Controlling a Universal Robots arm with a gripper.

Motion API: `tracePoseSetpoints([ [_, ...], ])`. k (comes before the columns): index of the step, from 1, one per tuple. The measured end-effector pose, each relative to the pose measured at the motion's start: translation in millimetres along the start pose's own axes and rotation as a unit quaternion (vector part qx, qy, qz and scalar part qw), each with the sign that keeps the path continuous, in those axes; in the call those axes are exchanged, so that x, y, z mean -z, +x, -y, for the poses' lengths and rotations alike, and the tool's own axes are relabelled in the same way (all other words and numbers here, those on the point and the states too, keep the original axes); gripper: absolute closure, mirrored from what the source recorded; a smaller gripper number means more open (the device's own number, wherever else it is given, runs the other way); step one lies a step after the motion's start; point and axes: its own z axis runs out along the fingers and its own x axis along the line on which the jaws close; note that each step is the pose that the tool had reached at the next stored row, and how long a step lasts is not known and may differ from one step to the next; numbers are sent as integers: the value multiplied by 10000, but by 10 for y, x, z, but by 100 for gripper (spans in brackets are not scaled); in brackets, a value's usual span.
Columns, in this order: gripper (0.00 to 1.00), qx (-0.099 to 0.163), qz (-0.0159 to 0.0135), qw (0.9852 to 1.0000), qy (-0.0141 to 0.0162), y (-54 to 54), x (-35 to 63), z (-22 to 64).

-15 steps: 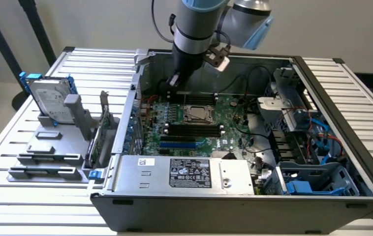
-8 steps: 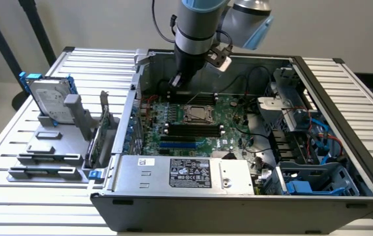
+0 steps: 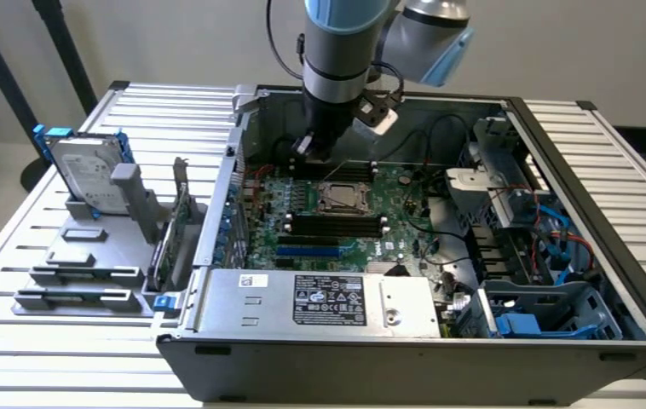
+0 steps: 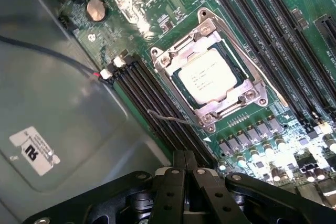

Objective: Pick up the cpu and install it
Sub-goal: 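Install the first cpu locking lever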

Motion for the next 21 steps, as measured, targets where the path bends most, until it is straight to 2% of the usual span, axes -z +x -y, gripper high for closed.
tracePoseSetpoints([
  [2, 89, -125, -31, 9999, -34, -7, -24, -6],
  [8, 89, -138, -30, 9999, -59, -20, -68, -14],
  [12, 89, -108, -46, 9998, -152, -25, -103, -18],
  [15, 89, -96, -20, 9997, -214, -32, -130, -16],
  [17, 89, -88, -10, 9997, -238, -36, -157, -15],
  [21, 89, -62, -10, 9996, -268, -39, -218, -10],
])
